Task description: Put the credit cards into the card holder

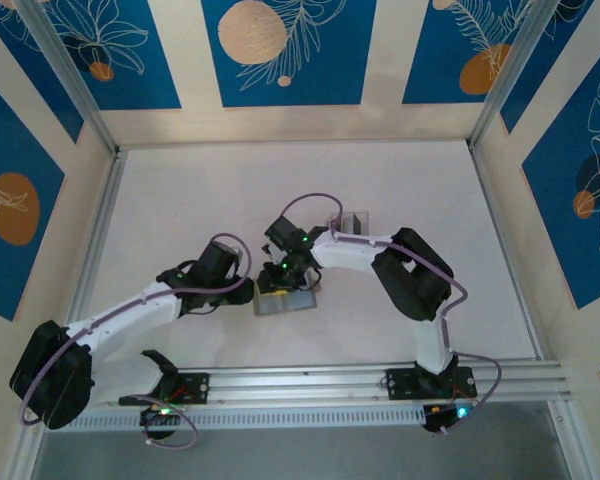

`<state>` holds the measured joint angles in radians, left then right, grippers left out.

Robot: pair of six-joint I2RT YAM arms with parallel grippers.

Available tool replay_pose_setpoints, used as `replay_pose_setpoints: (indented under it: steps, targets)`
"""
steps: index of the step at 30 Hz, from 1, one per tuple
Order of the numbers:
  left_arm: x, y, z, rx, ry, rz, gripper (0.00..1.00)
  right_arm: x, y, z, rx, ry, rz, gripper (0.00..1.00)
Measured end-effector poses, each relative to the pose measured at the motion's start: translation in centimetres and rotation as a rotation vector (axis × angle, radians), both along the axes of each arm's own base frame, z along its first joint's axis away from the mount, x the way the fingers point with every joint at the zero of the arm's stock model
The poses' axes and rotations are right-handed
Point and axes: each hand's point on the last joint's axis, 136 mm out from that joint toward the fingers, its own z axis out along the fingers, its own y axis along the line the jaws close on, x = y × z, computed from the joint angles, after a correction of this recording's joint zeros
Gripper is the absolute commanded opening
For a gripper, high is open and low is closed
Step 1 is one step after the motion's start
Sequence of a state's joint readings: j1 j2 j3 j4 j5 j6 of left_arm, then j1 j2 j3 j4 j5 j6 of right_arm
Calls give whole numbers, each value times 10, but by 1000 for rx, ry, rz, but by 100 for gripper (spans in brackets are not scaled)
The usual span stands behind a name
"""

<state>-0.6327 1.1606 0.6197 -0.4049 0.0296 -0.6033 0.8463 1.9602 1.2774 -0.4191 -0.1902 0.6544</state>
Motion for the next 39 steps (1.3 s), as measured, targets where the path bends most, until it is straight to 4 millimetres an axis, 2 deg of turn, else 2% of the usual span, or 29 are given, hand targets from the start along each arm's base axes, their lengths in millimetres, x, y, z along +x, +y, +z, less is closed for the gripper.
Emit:
replay_pose_setpoints:
  steps: [6, 9, 14, 22, 27, 39]
  targets:
    - [8, -24, 0, -23, 33, -48, 33, 14, -19, 30, 27, -53, -53, 37]
    - [15, -41, -1, -34, 39, -76, 30, 17, -29, 39, 26, -72, -75, 29]
    - [22, -57, -13, -32, 63, -100, 26, 11, -44, 22, -43, -53, -92, 12]
    - [19, -54, -43, 12, 118, -97, 25, 6, -68, -7, -159, -18, -123, 10]
    - [20, -53, -46, 6, 99, -94, 25, 10, -78, -16, -188, -1, -158, 9]
    - [18, -51, -44, -18, 63, -94, 25, 10, -78, -16, -167, 29, -184, 11]
